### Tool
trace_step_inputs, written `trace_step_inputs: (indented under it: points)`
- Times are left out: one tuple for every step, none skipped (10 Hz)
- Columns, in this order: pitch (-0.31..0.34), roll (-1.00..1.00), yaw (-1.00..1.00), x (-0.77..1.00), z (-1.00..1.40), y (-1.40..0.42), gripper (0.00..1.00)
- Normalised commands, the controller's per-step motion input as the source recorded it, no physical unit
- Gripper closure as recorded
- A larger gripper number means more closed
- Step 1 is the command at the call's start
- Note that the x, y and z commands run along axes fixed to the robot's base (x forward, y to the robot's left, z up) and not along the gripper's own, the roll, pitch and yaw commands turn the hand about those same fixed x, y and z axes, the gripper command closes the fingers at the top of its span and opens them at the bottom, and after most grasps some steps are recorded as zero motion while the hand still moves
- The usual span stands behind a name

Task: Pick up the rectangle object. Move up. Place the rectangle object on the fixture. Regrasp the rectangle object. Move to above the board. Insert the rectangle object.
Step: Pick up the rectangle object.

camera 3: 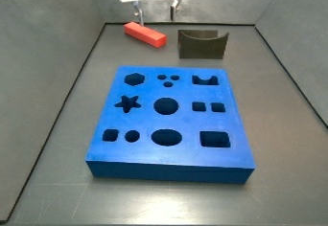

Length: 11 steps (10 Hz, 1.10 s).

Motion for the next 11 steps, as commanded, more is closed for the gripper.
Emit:
trace_step_inputs:
  points:
    - [-0.357,0.0,0.71,-0.07,-0.65,0.06,0.0]
    - [-0.357,0.0,0.68,-0.1,-0.64,0.14,0.0]
    - [-0.366,0.0,0.65,-0.13,-0.64,0.22,0.0]
    - [-0.369,0.0,0.57,-0.13,-0.63,0.19,0.0]
    - [-0.36,0.0,0.54,-0.16,-0.65,0.17,0.0]
    - [-0.354,0.0,0.46,-0.19,-0.66,0.05,0.0]
    - [-0.269,-0.03,0.27,-0.13,-0.6,0.0,0.0]
    - [-0.229,-0.01,0.17,-0.12,-0.52,0.0,0.0]
    - [-0.214,0.0,0.12,-0.14,-0.5,0.0,0.0]
    - [-0.06,0.0,0.08,-0.05,-0.24,0.0,0.0]
    - [0.0,0.0,0.0,0.0,-0.05,0.0,0.0]
